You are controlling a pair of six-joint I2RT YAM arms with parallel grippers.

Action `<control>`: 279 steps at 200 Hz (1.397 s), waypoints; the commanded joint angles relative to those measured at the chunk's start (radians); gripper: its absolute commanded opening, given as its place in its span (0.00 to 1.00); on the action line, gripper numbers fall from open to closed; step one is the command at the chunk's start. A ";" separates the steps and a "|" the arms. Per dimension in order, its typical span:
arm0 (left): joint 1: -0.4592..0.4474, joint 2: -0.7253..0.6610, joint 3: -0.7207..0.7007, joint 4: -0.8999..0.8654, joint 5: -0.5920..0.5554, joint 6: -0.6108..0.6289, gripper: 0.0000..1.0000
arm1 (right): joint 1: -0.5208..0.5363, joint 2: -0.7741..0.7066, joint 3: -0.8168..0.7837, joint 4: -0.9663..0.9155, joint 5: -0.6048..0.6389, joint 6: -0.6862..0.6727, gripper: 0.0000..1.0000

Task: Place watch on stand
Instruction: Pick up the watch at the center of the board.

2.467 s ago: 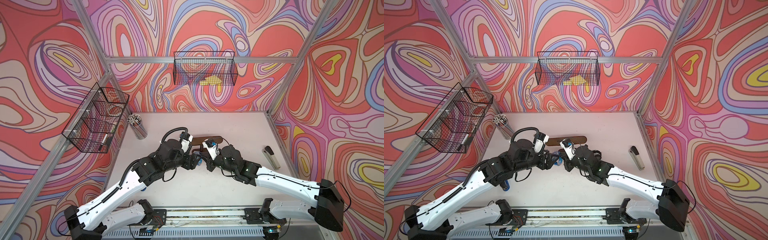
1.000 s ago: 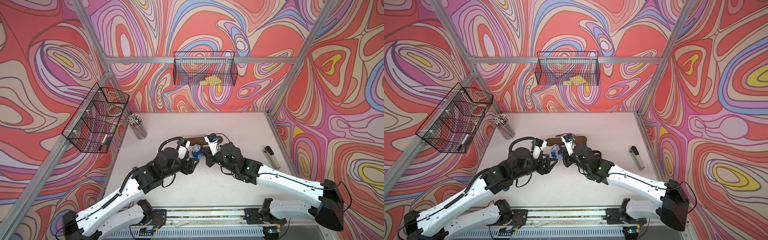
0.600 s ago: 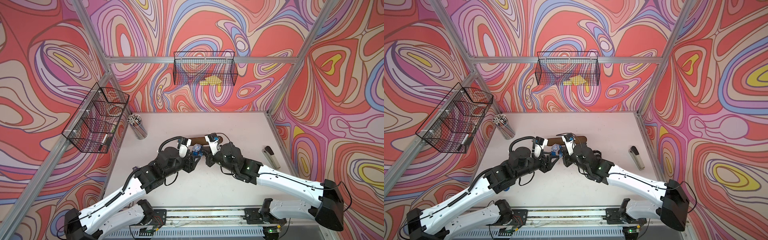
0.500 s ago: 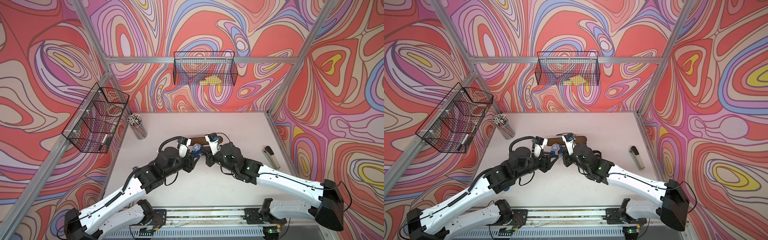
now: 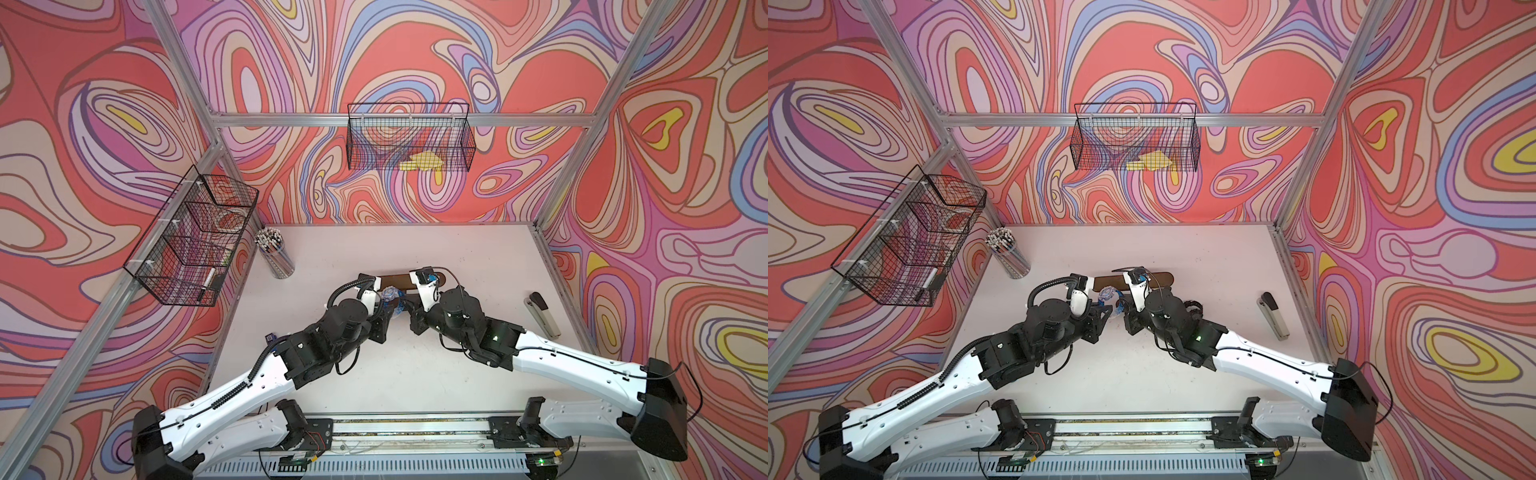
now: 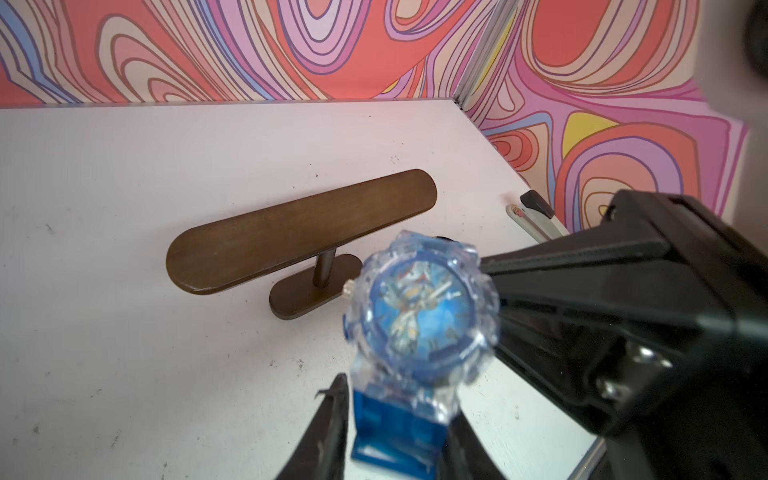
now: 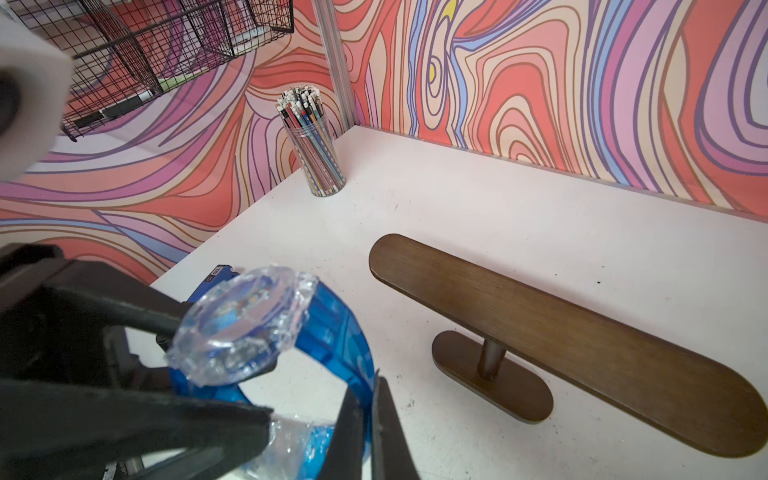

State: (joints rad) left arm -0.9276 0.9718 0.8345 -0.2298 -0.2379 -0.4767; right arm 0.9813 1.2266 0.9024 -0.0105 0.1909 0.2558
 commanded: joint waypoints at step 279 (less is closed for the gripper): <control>0.044 -0.252 -0.147 0.208 0.419 0.490 0.00 | 0.059 -0.232 -0.006 -0.097 -0.493 -0.142 0.29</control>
State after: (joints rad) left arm -0.9081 0.7273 0.6956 -0.1116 0.0406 0.0048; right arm 1.0412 0.9852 0.9039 -0.1589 -0.1997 0.1307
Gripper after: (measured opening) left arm 0.083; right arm 0.307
